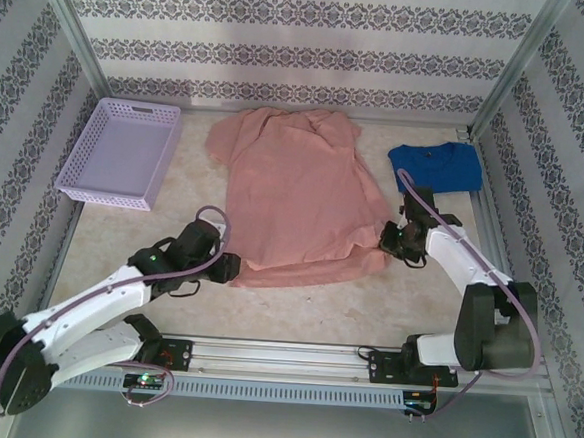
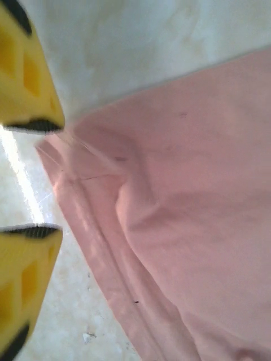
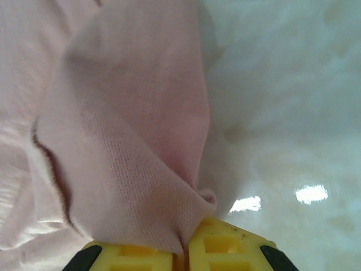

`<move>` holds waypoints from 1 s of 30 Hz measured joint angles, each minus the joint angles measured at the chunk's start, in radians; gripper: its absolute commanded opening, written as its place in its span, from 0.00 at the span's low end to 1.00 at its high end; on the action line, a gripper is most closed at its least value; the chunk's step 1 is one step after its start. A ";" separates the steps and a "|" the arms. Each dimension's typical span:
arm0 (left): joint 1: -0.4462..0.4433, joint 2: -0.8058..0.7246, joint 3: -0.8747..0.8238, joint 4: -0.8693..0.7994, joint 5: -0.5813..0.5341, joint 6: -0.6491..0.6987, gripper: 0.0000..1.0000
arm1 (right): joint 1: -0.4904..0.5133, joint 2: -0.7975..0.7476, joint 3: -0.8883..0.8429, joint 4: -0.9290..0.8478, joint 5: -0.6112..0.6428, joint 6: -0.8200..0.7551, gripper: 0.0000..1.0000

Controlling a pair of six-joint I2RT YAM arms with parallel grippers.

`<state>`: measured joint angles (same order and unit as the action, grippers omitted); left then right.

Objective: Fold the inside-out t-shirt

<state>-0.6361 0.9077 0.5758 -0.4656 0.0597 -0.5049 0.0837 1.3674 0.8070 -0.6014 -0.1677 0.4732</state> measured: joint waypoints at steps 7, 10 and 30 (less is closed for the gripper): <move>-0.037 0.234 0.161 0.070 -0.016 0.153 0.68 | 0.025 0.040 0.003 0.007 0.006 0.000 0.14; -0.114 0.471 0.298 0.153 0.011 0.265 0.64 | 0.023 0.068 0.022 0.010 0.010 -0.008 0.14; -0.213 1.077 0.691 0.181 0.059 0.631 0.35 | -0.023 0.082 0.099 0.022 -0.022 -0.034 0.12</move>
<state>-0.8494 1.9846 1.2671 -0.2844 0.1184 0.1261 0.0605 1.4498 0.9062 -0.5797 -0.1894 0.4389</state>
